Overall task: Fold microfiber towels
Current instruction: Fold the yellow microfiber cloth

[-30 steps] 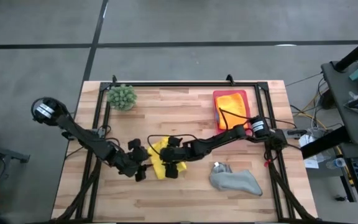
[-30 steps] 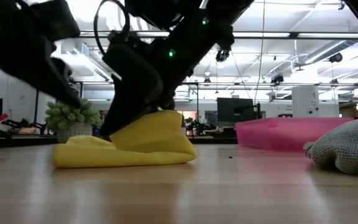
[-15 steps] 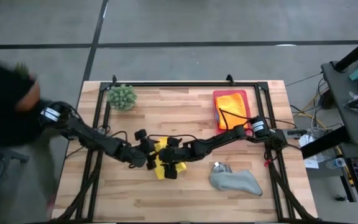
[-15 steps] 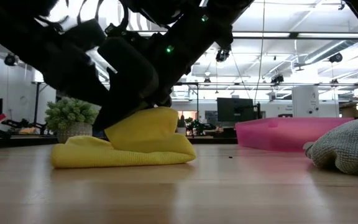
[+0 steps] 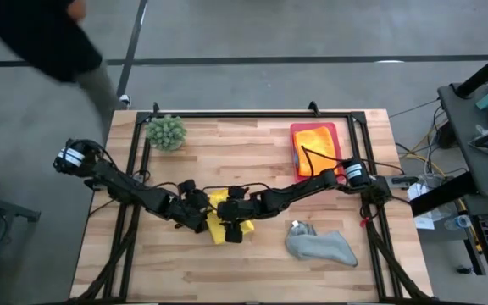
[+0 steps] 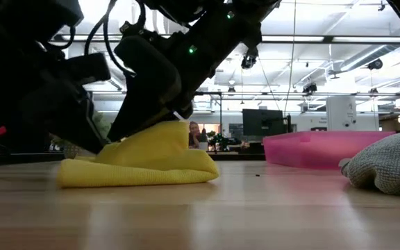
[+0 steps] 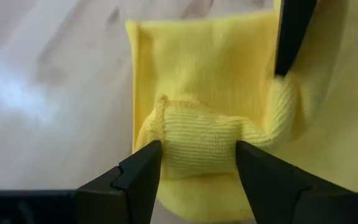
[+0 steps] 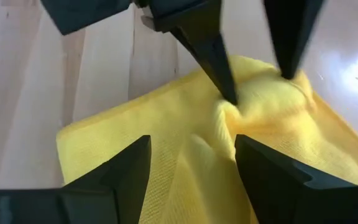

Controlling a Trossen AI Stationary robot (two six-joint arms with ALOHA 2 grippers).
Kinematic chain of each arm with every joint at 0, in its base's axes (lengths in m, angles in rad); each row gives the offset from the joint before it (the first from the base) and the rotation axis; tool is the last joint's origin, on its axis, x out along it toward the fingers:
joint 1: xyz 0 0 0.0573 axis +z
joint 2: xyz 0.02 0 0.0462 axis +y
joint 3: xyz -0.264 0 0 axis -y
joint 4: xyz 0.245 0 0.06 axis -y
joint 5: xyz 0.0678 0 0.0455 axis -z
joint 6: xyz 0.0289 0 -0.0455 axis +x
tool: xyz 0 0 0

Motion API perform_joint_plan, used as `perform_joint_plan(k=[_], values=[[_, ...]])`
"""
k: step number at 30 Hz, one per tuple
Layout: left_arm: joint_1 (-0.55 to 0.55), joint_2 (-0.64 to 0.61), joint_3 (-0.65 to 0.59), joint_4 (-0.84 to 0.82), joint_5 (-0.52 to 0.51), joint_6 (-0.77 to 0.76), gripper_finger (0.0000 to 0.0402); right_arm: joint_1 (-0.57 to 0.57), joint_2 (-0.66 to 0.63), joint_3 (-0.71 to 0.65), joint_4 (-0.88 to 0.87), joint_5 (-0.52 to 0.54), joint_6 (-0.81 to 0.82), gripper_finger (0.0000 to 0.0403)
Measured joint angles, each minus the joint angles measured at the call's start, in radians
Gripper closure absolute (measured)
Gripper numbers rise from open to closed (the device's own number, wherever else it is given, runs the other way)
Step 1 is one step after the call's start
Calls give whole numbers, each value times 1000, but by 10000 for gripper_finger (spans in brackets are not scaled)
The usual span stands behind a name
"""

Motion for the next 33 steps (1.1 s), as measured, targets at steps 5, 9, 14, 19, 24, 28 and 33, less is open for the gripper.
perform_joint_plan(k=[5,9,14,19,24,28,33], values=[[-2,-1,8,-82,52,-18,208,2,-39,0,-47,0,-4,182],[-2,-1,21,-132,61,-18,208,7,-85,0,-120,1,-16,182],[-4,-18,48,-189,75,-18,208,22,-161,-7,-220,2,-26,182],[-15,-53,62,-205,95,-11,208,45,-241,-67,-241,7,-25,182],[-29,-103,109,-278,134,-20,208,65,-313,-163,-228,35,9,182],[-37,-144,173,-330,139,-19,208,71,-340,-258,-148,56,20,182],[-37,-162,216,-312,120,-13,208,72,-343,-393,72,55,12,182]])
